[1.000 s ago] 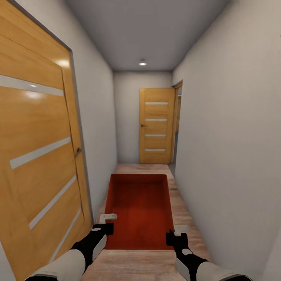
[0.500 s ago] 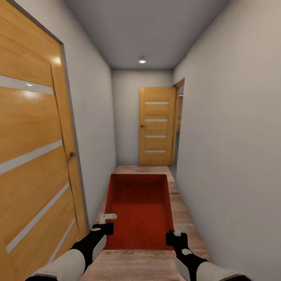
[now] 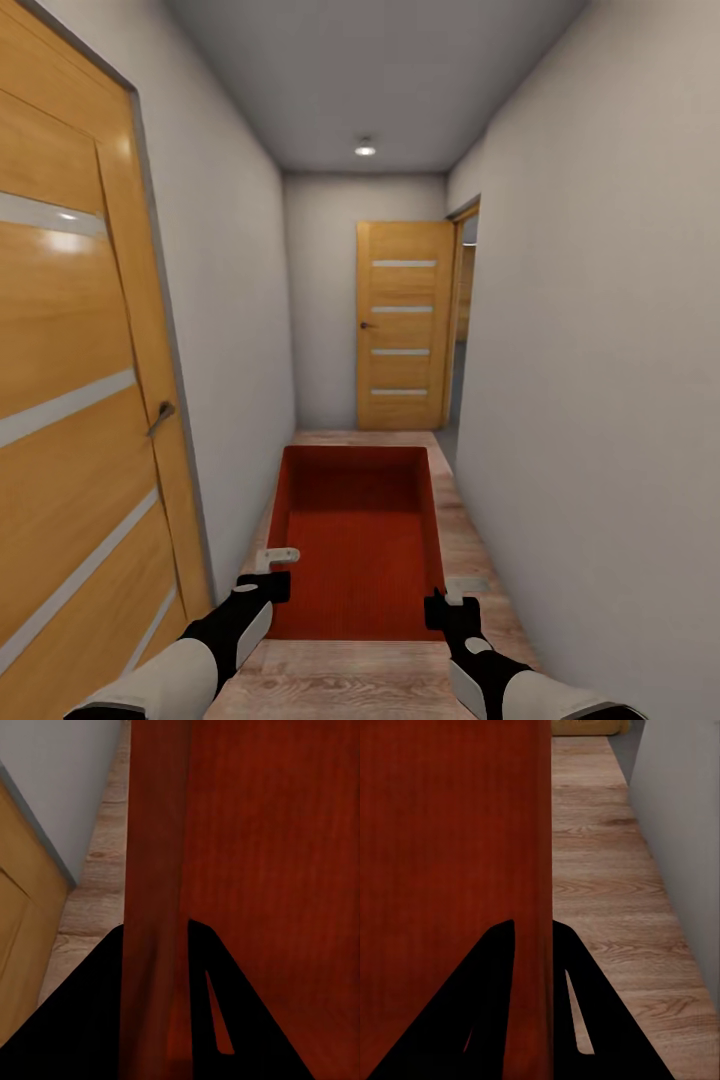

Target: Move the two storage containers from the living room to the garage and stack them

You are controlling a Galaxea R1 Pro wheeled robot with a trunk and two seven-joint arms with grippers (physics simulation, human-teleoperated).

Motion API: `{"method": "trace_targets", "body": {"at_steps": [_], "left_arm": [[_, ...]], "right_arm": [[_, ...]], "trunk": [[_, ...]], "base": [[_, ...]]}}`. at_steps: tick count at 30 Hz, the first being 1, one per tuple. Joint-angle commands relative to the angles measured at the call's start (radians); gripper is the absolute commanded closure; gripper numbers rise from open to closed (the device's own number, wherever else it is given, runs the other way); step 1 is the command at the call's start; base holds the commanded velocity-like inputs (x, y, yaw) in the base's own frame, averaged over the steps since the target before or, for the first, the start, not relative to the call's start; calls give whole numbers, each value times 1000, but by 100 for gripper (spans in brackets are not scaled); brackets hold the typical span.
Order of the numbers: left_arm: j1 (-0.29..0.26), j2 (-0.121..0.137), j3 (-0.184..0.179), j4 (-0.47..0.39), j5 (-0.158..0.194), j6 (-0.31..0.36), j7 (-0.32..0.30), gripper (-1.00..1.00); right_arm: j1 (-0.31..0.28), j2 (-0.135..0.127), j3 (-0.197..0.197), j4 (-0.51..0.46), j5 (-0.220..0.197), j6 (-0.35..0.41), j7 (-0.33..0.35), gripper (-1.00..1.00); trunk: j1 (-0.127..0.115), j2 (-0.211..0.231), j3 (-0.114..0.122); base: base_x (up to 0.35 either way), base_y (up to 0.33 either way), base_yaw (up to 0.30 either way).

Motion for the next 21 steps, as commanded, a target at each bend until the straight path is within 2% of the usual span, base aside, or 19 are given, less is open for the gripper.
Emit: {"method": "trace_targets", "body": {"at_steps": [1,21], "left_arm": [[-1,3,83,0,2,8,13,100],[-1,3,83,2,3,8,13,100]], "right_arm": [[-1,-9,-39,-3,-20,-12,-6,100],[-1,-8,-39,-3,-20,-13,-5,100]], "trunk": [[1,-1,-2],[1,-1,-2]], "base": [[324,0,0],[324,0,0]]}}
